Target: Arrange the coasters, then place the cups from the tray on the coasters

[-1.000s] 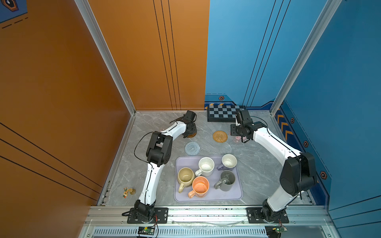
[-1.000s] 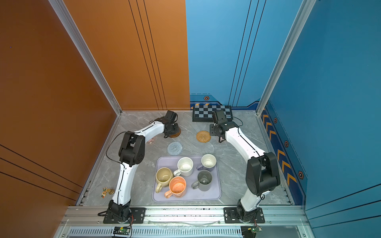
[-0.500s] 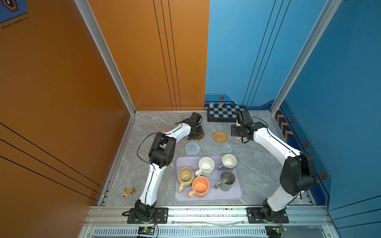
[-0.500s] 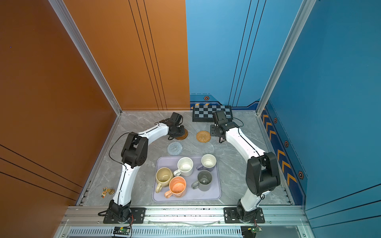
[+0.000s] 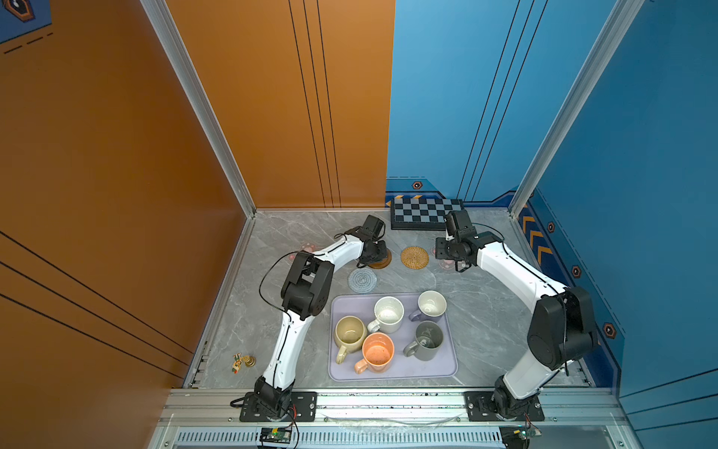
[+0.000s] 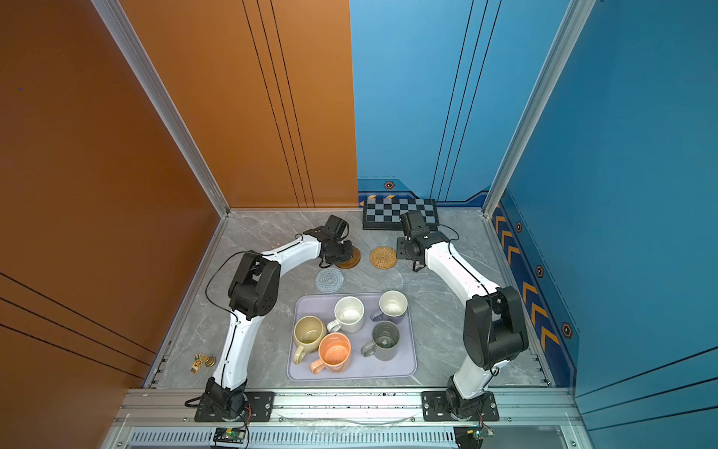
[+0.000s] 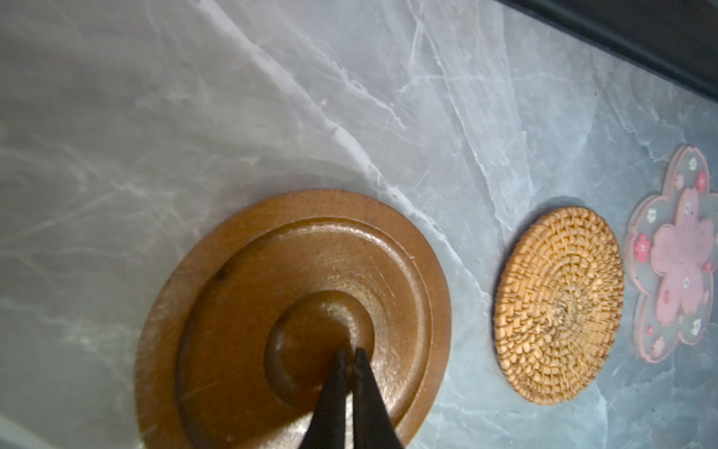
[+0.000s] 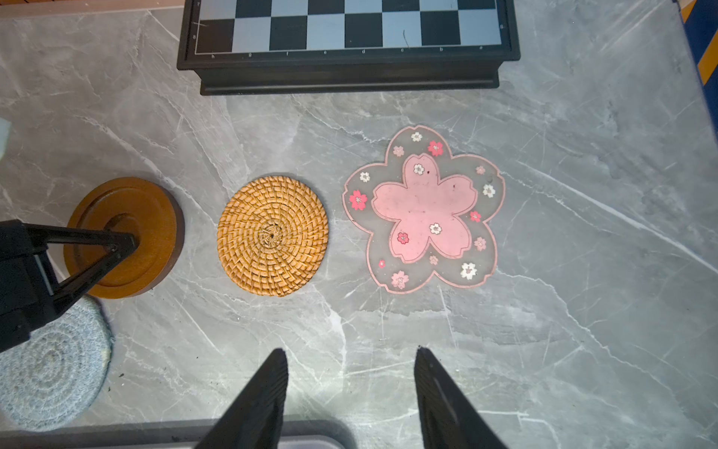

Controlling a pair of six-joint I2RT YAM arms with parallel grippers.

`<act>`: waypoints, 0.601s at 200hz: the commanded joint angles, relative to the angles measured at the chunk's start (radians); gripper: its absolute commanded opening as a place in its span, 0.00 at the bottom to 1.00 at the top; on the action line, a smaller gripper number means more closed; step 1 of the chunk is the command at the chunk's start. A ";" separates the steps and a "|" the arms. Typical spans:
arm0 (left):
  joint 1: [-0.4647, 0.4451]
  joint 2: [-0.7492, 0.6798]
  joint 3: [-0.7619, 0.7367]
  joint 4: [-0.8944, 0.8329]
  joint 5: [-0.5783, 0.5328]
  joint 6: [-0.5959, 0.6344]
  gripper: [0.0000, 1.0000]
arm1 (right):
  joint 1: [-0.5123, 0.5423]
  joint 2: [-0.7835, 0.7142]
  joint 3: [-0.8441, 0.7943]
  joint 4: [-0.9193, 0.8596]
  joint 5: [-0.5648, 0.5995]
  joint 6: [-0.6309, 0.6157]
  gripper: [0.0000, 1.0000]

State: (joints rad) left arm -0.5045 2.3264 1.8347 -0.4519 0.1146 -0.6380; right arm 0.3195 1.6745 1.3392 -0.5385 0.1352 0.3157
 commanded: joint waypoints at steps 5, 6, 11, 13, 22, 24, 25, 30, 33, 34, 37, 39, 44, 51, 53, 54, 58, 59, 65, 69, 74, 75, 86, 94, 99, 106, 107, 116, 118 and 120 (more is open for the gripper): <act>-0.023 0.043 0.007 -0.087 0.044 -0.021 0.09 | -0.009 -0.029 -0.023 0.000 0.019 0.019 0.56; -0.022 0.043 0.007 -0.087 0.044 -0.022 0.09 | -0.009 -0.030 -0.023 0.000 0.019 0.018 0.56; -0.024 0.045 0.009 -0.087 0.044 -0.024 0.09 | -0.009 -0.032 -0.026 0.000 0.020 0.017 0.56; -0.025 0.045 0.009 -0.087 0.043 -0.025 0.09 | -0.011 -0.032 -0.026 0.000 0.019 0.017 0.56; -0.026 0.047 0.009 -0.087 0.042 -0.026 0.09 | -0.011 -0.035 -0.029 0.000 0.019 0.017 0.56; -0.026 0.047 0.010 -0.088 0.039 -0.027 0.09 | -0.011 -0.036 -0.029 0.001 0.018 0.015 0.56; -0.026 0.048 0.010 -0.087 0.039 -0.027 0.09 | -0.012 -0.036 -0.029 0.001 0.019 0.015 0.56; -0.026 0.049 0.011 -0.087 0.038 -0.027 0.09 | -0.013 -0.037 -0.030 0.001 0.020 0.014 0.56; -0.026 0.050 0.012 -0.087 0.039 -0.028 0.09 | -0.015 -0.037 -0.030 0.002 0.019 0.015 0.56; -0.026 0.050 0.012 -0.087 0.039 -0.028 0.09 | -0.015 -0.036 -0.030 0.002 0.019 0.015 0.56; -0.026 0.050 0.013 -0.087 0.040 -0.029 0.09 | -0.015 -0.037 -0.031 0.002 0.019 0.015 0.56; -0.026 0.052 0.013 -0.087 0.040 -0.029 0.09 | -0.015 -0.036 -0.030 0.002 0.020 0.014 0.56; -0.025 0.055 0.015 -0.087 0.044 -0.031 0.09 | -0.017 -0.036 -0.031 0.002 0.017 0.015 0.56; -0.024 0.060 0.022 -0.087 0.045 -0.033 0.09 | -0.017 -0.037 -0.032 0.002 0.018 0.014 0.56; -0.025 0.060 0.024 -0.087 0.043 -0.033 0.09 | -0.017 -0.038 -0.032 0.002 0.018 0.014 0.56; -0.025 0.061 0.025 -0.087 0.043 -0.032 0.09 | -0.018 -0.038 -0.032 0.002 0.017 0.014 0.56; -0.025 0.065 0.030 -0.087 0.042 -0.033 0.10 | -0.019 -0.038 -0.032 0.002 0.017 0.014 0.56; -0.025 0.067 0.031 -0.087 0.041 -0.034 0.09 | -0.019 -0.038 -0.032 0.002 0.017 0.015 0.56; -0.023 0.072 0.040 -0.087 0.040 -0.035 0.09 | -0.019 -0.038 -0.033 0.002 0.016 0.015 0.56; -0.022 0.078 0.047 -0.087 0.039 -0.036 0.10 | -0.019 -0.039 -0.034 0.002 0.017 0.013 0.56; -0.021 0.083 0.056 -0.088 0.039 -0.039 0.10 | -0.020 -0.040 -0.034 0.002 0.017 0.012 0.56; -0.020 0.085 0.058 -0.088 0.039 -0.040 0.10 | -0.020 -0.040 -0.034 0.002 0.018 0.011 0.56; -0.015 0.104 0.085 -0.095 0.036 -0.043 0.10 | -0.021 -0.042 -0.036 0.001 0.018 0.011 0.56; -0.012 0.118 0.108 -0.103 0.038 -0.042 0.10 | -0.023 -0.043 -0.039 0.000 0.019 0.008 0.56; -0.010 0.127 0.123 -0.109 0.037 -0.040 0.10 | -0.026 -0.044 -0.040 0.000 0.019 0.007 0.56; -0.009 0.138 0.142 -0.119 0.035 -0.034 0.10 | -0.027 -0.046 -0.041 -0.001 0.019 0.005 0.56; -0.008 0.140 0.144 -0.121 0.035 -0.034 0.10 | -0.028 -0.046 -0.041 0.000 0.019 0.005 0.56; -0.008 0.151 0.165 -0.131 0.029 -0.030 0.10 | -0.033 -0.047 -0.043 0.000 0.019 0.005 0.56; -0.008 0.154 0.169 -0.134 0.027 -0.029 0.10 | -0.034 -0.048 -0.043 0.000 0.020 0.005 0.56; -0.007 0.156 0.173 -0.136 0.026 -0.029 0.10 | -0.034 -0.048 -0.044 0.000 0.019 0.005 0.56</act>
State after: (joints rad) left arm -0.5175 2.4088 1.9732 -0.4942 0.1432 -0.6716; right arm 0.2996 1.6615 1.3090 -0.5385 0.1356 0.3149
